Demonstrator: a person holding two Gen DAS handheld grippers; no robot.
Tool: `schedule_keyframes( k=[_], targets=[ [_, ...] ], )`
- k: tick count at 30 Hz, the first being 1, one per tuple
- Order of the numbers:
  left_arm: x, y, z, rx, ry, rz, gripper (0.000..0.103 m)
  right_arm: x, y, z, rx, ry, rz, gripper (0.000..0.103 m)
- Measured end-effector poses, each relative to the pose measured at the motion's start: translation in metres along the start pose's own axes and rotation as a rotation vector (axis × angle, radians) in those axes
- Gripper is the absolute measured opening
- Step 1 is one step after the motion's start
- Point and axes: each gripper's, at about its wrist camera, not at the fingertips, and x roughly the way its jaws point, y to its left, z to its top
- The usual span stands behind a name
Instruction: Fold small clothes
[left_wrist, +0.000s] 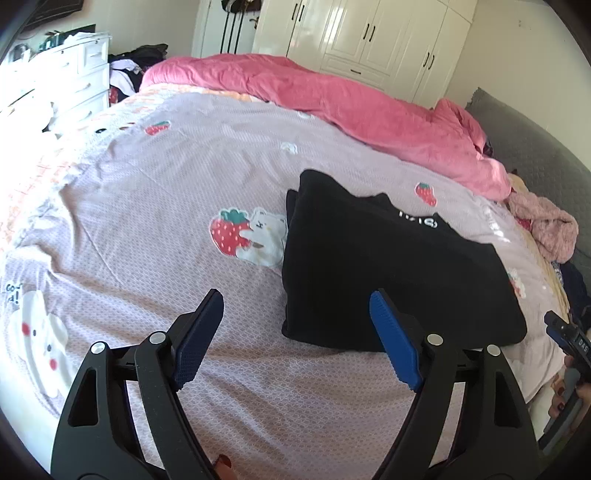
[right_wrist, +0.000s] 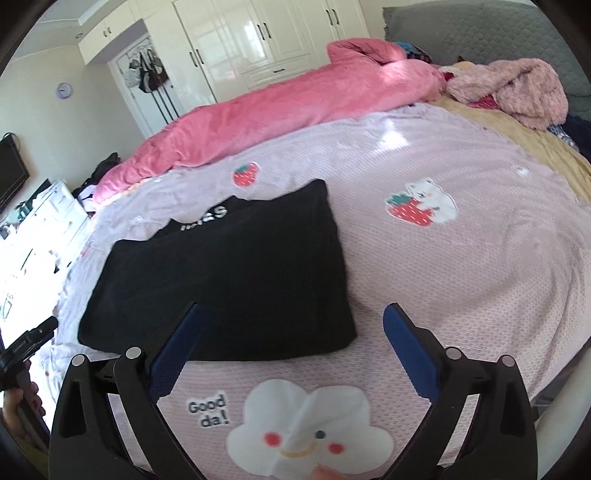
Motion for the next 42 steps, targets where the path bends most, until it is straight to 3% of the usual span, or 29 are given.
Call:
schedule_keyframes(
  k=[1,4,8,23,42],
  targets=[
    [-0.002,0.001,0.001,-0.002,-0.004,0.001,0.075,-0.002,0.004,0.001,-0.005,-0.005,0.008,0.097],
    [-0.011,0.002,0.003,-0.001,-0.027,0.02,0.089,-0.007,0.016,0.004,-0.027,-0.018,0.031,0.098],
    [-0.021,0.004,0.006,0.007,-0.051,0.049,0.093,-0.01,0.029,0.007,-0.046,-0.022,0.046,0.098],
    [-0.041,0.025,0.007,-0.012,-0.072,0.104,0.093,-0.006,0.094,0.005,-0.169,-0.02,0.126,0.098],
    [-0.035,0.059,0.006,-0.05,-0.056,0.17,0.093,0.021,0.177,-0.018,-0.349,0.05,0.205,0.098]
  ],
)
